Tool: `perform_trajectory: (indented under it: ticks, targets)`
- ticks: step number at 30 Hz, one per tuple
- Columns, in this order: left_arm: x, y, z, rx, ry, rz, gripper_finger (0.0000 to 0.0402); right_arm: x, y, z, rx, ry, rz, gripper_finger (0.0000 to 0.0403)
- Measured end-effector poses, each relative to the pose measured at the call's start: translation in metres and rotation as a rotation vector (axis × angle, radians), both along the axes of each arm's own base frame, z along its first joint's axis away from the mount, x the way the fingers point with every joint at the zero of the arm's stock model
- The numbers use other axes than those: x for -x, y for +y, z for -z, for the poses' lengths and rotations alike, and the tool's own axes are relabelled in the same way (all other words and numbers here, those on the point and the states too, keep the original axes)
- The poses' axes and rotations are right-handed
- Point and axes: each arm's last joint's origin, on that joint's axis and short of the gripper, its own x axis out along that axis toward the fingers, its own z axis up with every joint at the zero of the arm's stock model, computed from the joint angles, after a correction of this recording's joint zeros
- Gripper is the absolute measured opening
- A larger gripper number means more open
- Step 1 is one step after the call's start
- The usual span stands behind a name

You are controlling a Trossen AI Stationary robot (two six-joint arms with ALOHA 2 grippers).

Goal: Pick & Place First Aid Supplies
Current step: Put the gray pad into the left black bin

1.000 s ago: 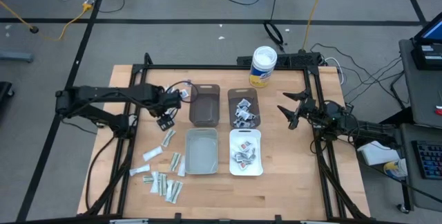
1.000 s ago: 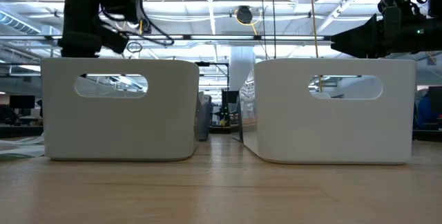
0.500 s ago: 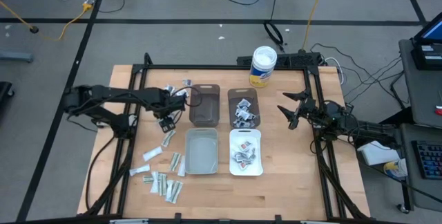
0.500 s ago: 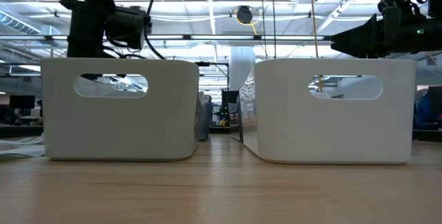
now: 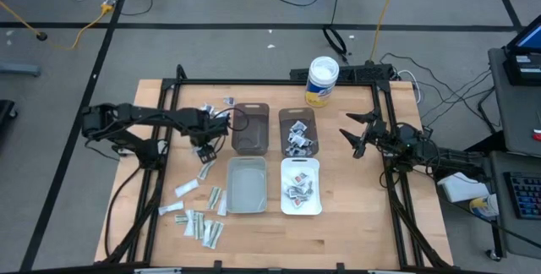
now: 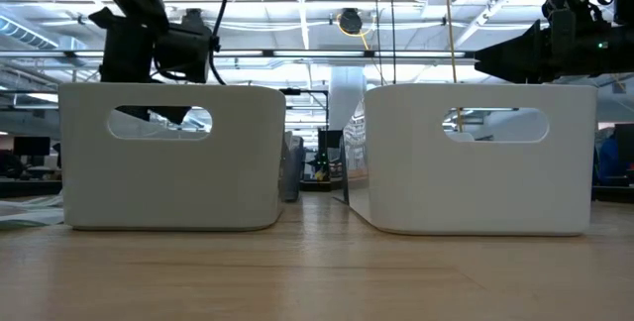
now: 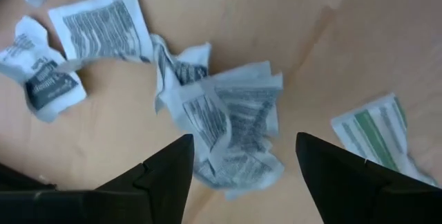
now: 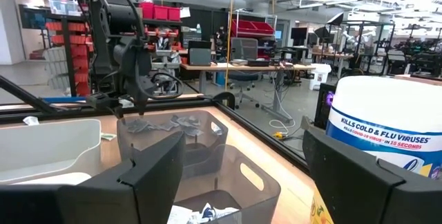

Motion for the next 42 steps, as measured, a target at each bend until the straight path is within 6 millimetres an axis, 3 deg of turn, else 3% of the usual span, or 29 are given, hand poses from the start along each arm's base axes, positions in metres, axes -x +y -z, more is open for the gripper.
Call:
perform_trajectory:
  ticks: [10,29,36,42]
  targets:
    - [0.000,0.001,0.002,0.040,-0.015,0.007,0.0221,0.000,0.000,0.000,0.000,0.000,0.000,0.0289]
    - [0.001,0.001,0.002,0.038,-0.015,0.004,0.0010,0.000,0.000,0.000,0.000,0.000,0.000,0.0287]
    - [0.001,0.001,0.001,0.046,-0.014,0.005,0.0003,0.000,0.000,0.000,0.000,0.000,0.000,0.0287]
    - [0.011,0.000,-0.024,0.066,0.014,0.002,0.0001,0.000,0.000,0.000,0.000,0.000,0.000,0.0289]
